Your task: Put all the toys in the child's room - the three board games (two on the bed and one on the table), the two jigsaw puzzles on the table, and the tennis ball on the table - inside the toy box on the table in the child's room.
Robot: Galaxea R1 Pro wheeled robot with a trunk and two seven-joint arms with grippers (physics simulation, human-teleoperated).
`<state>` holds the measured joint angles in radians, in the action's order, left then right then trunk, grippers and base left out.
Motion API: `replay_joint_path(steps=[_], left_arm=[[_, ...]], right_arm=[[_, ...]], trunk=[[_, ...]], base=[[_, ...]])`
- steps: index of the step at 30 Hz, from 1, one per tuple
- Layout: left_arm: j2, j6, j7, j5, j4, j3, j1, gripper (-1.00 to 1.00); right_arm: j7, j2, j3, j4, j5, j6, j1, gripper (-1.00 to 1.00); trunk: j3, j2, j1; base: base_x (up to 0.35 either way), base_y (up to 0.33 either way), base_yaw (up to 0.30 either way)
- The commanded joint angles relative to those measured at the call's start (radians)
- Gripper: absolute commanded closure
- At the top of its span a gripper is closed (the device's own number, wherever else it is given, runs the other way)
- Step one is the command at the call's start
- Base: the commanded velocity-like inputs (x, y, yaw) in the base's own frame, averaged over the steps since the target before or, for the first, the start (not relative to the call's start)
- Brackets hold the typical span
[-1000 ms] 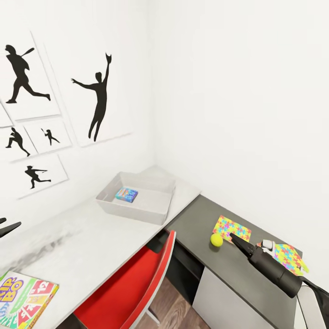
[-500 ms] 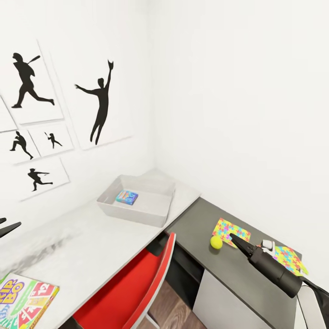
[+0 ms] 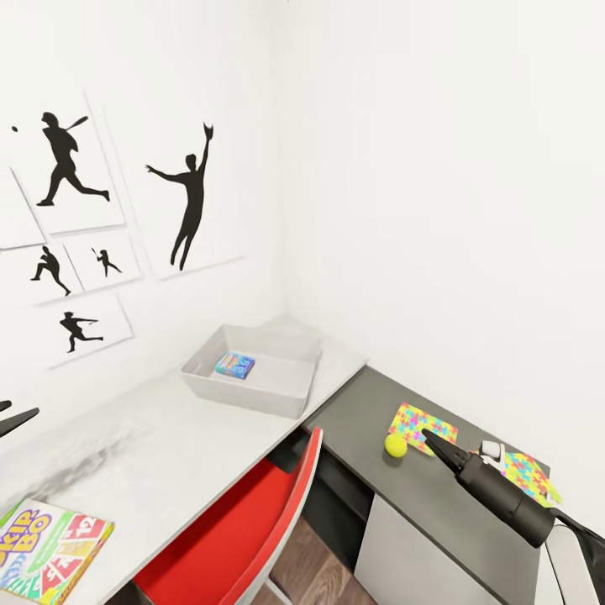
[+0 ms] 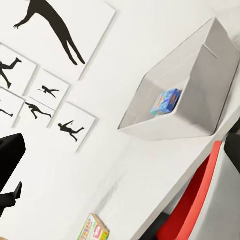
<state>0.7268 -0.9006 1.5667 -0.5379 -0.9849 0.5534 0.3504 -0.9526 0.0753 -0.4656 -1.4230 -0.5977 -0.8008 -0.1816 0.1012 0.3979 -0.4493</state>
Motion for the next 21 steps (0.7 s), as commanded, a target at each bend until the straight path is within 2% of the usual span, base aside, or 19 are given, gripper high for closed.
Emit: replay_joint_path(steps=[1,21], left_arm=[[0.0,-0.011,0.004,0.001,0.0,0.0,0.001,-1.0],[0.0,-0.011,0.004,0.001,0.0,0.0,0.001,-1.0]], right_arm=[[-0.002,0.0,-0.001,0.0,-0.002,-0.005,-0.001,-1.0],[0.0,0.0,0.001,0.001,-0.002,-0.006,-0.001,-1.0]], trunk=[[0.001,0.002,-0.001],[-0.033,0.002,-0.001]], base=[[-0.005,0.0,0.0],[-0.001,0.0,0.0]])
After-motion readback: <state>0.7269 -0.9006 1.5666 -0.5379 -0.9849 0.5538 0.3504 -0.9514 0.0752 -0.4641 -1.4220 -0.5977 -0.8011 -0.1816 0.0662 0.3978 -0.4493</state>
